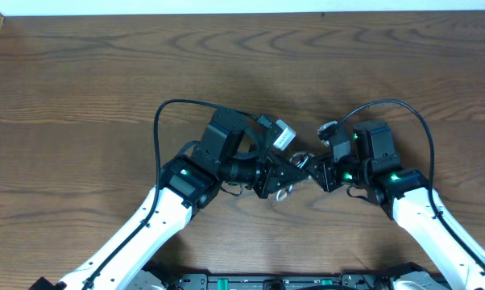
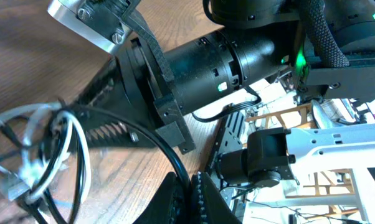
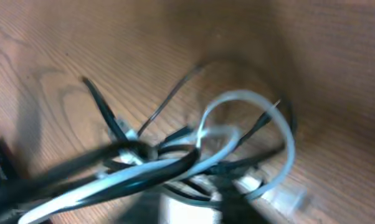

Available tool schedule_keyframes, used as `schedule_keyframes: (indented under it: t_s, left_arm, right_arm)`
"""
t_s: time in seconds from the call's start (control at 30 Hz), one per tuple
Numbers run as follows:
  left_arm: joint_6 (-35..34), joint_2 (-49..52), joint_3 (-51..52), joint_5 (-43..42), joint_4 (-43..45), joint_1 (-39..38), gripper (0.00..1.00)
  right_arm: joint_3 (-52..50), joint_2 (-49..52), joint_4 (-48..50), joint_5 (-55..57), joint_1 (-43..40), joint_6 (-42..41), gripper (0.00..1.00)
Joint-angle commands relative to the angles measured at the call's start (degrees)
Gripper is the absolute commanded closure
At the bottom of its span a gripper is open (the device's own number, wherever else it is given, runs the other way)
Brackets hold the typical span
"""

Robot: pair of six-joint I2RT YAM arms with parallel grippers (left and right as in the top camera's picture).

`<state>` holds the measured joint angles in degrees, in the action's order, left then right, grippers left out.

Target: Untangle cables

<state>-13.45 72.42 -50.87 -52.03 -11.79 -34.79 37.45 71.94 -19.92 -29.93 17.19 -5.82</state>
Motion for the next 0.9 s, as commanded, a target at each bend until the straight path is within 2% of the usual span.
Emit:
schedule_keyframes:
  t_s: [0.0, 0.13, 0.33, 0.43, 0.53, 0.6, 0.63, 0.67, 0.73, 0.77, 0.83, 0.87]
  left_arm:
    - [0.8, -0.7, -0.7, 2.5, -1.4, 0.0, 0.93]
    - [0.8, -0.7, -0.7, 13.9, -6.7, 0.0, 0.92]
    - [0.7, -0.7, -0.7, 39.1, -17.7, 0.0, 0.93]
    - [0.0, -0.7, -0.7, 49.5, -22.1, 0.0, 0.93]
    - [-2.1, -0.7, -0.7, 55.1, -23.7, 0.0, 0.93]
    - [-2.1, -0.7, -0.7, 52.6, -22.7, 0.0, 0.93]
    - [-2.1, -0.7, -0.7, 48.8, -21.5, 0.0, 0.92]
    - [-2.0, -0.7, -0.7, 44.5, -20.2, 0.0, 0.92]
    - [-2.0, -0.7, -0.7, 35.1, -17.1, 0.0, 0.93]
    - [-1.5, -0.6, -0.7, 28.3, -15.0, 0.0, 0.93]
    - [3.4, -0.6, -0.7, 13.6, -11.2, 0.0, 0.93]
    - [6.4, -0.6, -0.7, 5.9, -9.4, -0.1, 0.92]
  right_arm:
    - [0.2, 0.0, -1.0, 3.0, 0.5, 0.7, 0.99]
    - [0.3, 0.0, -6.5, 14.5, 0.5, -3.2, 0.99]
    - [0.2, 0.0, -19.7, 42.5, 0.5, -23.9, 0.99]
    - [0.2, 0.0, -24.5, 48.6, 0.3, -31.2, 0.99]
    - [0.2, 0.0, -24.6, 48.5, -0.1, -32.0, 0.99]
    - [0.2, 0.0, -22.7, 45.8, -0.1, -31.6, 0.99]
    - [0.2, 0.0, -20.7, 42.5, -0.1, -30.2, 0.97]
    - [0.2, 0.0, -18.2, 37.5, 0.0, -26.9, 0.91]
    - [0.2, 0.0, -11.8, 23.4, 0.3, -16.9, 0.75]
    - [0.3, 0.0, -9.0, 16.7, 0.5, -12.7, 0.60]
    - [0.2, 0.0, -4.2, 5.5, 0.9, -7.0, 0.42]
    - [0.2, 0.0, -2.7, 2.6, 0.9, -5.9, 0.36]
